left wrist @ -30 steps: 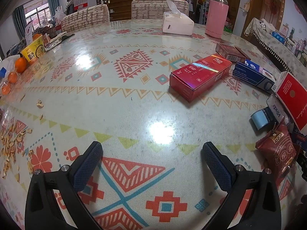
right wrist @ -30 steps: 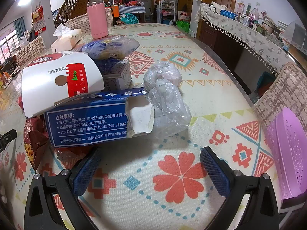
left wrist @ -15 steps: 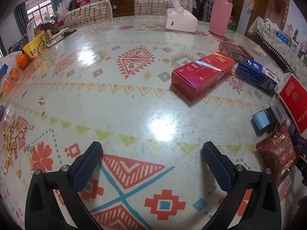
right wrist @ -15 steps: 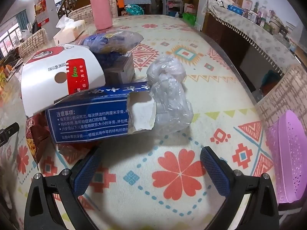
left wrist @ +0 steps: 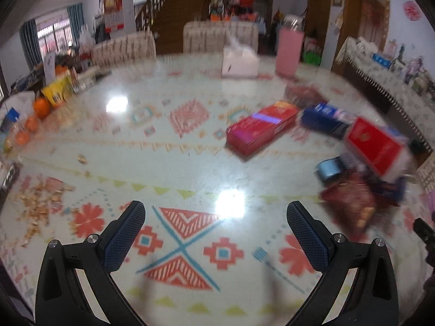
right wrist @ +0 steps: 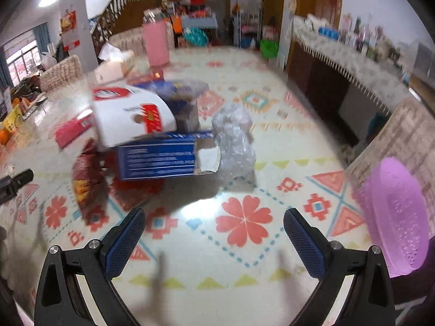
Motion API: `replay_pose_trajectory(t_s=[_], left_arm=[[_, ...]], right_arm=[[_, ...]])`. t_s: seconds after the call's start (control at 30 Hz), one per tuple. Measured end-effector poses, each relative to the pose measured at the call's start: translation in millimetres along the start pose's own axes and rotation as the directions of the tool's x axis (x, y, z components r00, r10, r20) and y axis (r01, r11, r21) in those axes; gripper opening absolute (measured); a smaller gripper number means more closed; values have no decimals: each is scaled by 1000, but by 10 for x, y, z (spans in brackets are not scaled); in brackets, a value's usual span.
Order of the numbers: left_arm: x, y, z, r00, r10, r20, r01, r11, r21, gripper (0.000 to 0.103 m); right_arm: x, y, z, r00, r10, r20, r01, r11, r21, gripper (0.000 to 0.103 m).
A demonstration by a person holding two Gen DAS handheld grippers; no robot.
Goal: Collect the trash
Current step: 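Move both grippers toward the pile of boxes and snack bags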
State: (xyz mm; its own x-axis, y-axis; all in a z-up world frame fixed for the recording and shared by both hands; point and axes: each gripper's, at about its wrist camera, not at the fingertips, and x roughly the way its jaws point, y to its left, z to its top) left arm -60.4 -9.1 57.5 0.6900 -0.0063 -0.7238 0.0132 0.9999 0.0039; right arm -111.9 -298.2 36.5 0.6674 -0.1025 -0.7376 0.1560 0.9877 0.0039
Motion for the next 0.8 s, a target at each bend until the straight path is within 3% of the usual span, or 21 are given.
replay_pose_trajectory(t_s=[0.13,0.33,0.6,0.8], left_arm=[[-503,-136,-131,994,8,108,-12,999,43,103],[-937,-277,-378,986,-8,169,-8,995,95,103],[-1360,-244,-618,976,-55,211,37,995,89,103],[-1584,-319,-746,968,-83,238,60,993,103,103]], right_arm=[[-238,23,-114,999,6,49,-6,1000,0,103],[-538,12,-286,994,-18,105,16,1000,17,103],[-960,49,-572,979,-53,196,63,997,-45,103],[-1229,-19,-745,969,-66,238,75,997,-29,103]])
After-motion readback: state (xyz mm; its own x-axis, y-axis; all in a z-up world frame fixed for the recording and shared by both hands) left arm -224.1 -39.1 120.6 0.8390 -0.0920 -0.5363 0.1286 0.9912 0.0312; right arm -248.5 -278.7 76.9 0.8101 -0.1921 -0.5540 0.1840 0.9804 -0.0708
